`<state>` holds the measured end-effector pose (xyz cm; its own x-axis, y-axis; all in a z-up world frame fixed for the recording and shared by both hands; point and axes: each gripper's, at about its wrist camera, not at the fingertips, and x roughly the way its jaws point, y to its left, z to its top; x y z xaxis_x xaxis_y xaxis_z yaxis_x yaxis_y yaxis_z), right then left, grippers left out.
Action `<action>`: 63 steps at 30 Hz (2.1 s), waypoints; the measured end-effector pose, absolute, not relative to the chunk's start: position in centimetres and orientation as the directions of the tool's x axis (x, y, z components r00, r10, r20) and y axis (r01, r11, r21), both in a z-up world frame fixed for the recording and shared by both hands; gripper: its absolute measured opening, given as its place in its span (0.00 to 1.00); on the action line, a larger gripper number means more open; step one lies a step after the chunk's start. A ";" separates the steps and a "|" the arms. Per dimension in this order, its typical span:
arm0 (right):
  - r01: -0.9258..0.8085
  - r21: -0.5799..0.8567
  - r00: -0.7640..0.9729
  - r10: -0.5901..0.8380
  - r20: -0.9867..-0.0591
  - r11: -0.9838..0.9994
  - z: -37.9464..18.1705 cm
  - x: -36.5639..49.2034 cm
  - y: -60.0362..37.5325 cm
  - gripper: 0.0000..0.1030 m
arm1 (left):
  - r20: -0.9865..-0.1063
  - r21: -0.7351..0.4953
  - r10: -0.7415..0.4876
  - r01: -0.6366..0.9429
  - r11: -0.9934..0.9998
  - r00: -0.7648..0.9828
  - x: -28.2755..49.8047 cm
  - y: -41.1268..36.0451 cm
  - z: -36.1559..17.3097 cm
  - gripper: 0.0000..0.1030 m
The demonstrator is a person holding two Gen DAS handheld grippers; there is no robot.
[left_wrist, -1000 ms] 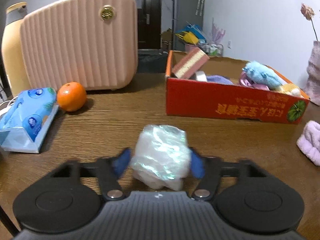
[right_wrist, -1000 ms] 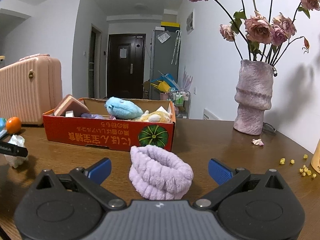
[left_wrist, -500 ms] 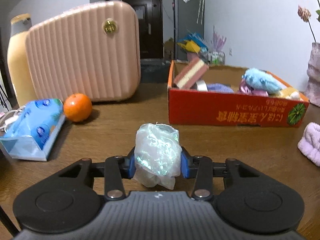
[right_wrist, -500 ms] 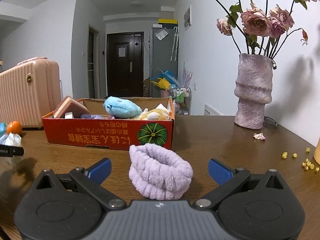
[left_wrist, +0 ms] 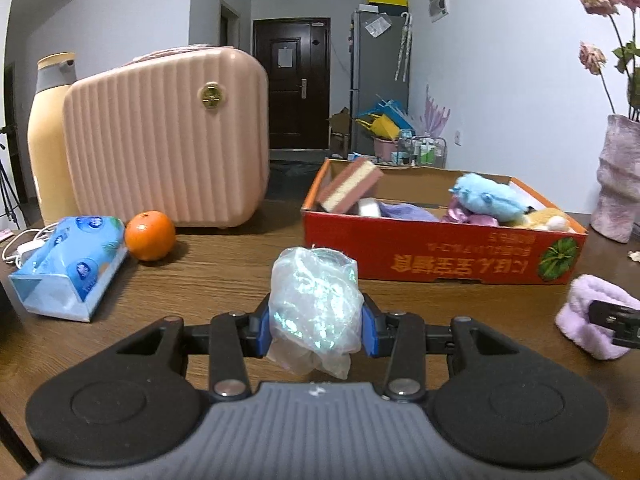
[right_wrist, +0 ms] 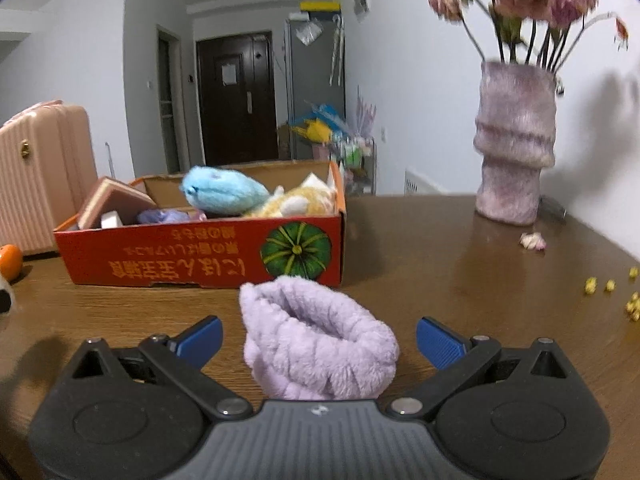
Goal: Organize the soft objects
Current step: 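Grasp the lavender headband with the right tool and lift it, then carry the headband and plastic bag over the box with both tools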
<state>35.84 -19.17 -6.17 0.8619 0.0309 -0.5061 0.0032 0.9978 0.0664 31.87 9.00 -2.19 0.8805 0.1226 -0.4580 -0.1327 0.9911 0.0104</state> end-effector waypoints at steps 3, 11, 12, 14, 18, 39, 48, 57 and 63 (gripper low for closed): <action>0.008 0.103 0.843 0.049 -0.536 0.995 -6.5 36.9 -19.6 1.00 | -0.462 0.010 0.112 -0.121 0.993 0.880 31.7 7.9 -2.4 0.41; 0.013 0.140 0.813 0.071 -0.578 0.990 -7.2 39.1 -19.6 1.00 | -0.467 -0.001 0.082 -0.093 0.996 0.880 31.6 5.2 -2.5 0.41; 0.012 0.143 0.810 0.074 -0.581 0.990 -7.3 39.3 -19.6 1.00 | -0.468 -0.003 0.081 -0.093 0.996 0.880 31.7 5.0 -2.6 0.41; 0.007 0.150 0.809 0.083 -0.582 0.989 -7.3 39.5 -19.5 0.98 | -0.470 -0.007 0.080 -0.094 0.996 0.879 31.8 4.7 -2.5 0.41; -0.018 0.159 0.800 0.110 -0.590 0.987 -7.4 39.9 -19.2 0.93 | -0.473 -0.004 0.080 -0.093 0.996 0.877 32.0 3.9 -2.6 0.41; -0.112 0.215 0.849 0.206 -0.486 0.970 -6.0 37.5 -19.0 0.30 | -0.492 -0.050 0.030 -0.062 0.997 0.870 32.2 3.9 -2.5 0.41; -0.127 0.175 0.897 0.189 -0.400 0.976 -4.8 36.6 -18.2 0.30 | -0.474 -0.047 0.038 -0.068 0.997 0.880 32.3 3.7 -2.2 0.41; -0.124 0.155 0.954 0.161 -0.254 0.980 -2.8 38.0 -18.0 0.30 | -0.370 -0.059 0.065 -0.093 0.994 0.927 35.4 1.6 -0.1 0.41; -0.099 0.151 0.970 0.130 -0.207 0.984 -2.4 41.3 -18.0 0.30 | -0.326 -0.031 0.081 -0.097 0.995 0.942 38.7 -0.4 0.3 0.41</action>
